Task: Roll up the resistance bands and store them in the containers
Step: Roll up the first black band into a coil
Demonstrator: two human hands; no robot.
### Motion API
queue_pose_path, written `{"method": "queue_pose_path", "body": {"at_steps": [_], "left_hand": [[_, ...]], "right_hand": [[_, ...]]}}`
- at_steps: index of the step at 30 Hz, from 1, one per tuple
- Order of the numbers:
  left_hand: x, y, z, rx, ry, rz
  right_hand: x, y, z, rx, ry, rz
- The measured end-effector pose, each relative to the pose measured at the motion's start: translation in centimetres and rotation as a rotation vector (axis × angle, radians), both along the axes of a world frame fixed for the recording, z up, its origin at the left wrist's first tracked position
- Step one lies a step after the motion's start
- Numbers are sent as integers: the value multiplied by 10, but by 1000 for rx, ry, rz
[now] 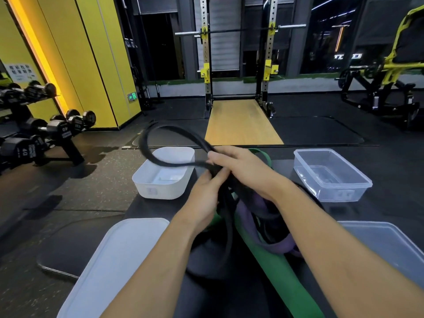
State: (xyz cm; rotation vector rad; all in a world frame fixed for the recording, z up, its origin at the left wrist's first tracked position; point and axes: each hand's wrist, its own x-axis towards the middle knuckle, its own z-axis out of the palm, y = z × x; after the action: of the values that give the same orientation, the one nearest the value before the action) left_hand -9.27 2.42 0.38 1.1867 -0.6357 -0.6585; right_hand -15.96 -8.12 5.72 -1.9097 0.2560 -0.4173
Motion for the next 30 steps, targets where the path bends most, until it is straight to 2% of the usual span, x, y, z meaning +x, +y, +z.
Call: {"method": "queue_pose_path", "body": {"at_steps": [4,6,9,12,15,18,21,24,27,30], "left_hand": [[6,6,7,-48,37,-6],[10,9,13,-112,141,12],[16,11,24,-199,247,19],[12,14,37,-317,247,-33],[11,19,50,-432,248,-76],[22,26,62,-595,334,-110],[36,29,65,-691,429,-95],[41,28,59,-693,526,-47],[39,25,48,-669,599,-22],[37,23,45,-680,636,-10]], "right_hand": [[-7,-8,-5,152,-38,14],[-11,-12,-7,139,-22,-18],[-20,-15,-13,34,110,47],[-30,-15,-12,-141,126,-2],[-33,-23,-16,-174,125,-95],[-37,-30,-25,-209,164,-145],[-43,-25,-26,-118,86,-51],[-42,-19,-26,-128,-8,99],[-39,-12,-24,-84,98,268],[-32,-1,-26,-188,243,330]]}}
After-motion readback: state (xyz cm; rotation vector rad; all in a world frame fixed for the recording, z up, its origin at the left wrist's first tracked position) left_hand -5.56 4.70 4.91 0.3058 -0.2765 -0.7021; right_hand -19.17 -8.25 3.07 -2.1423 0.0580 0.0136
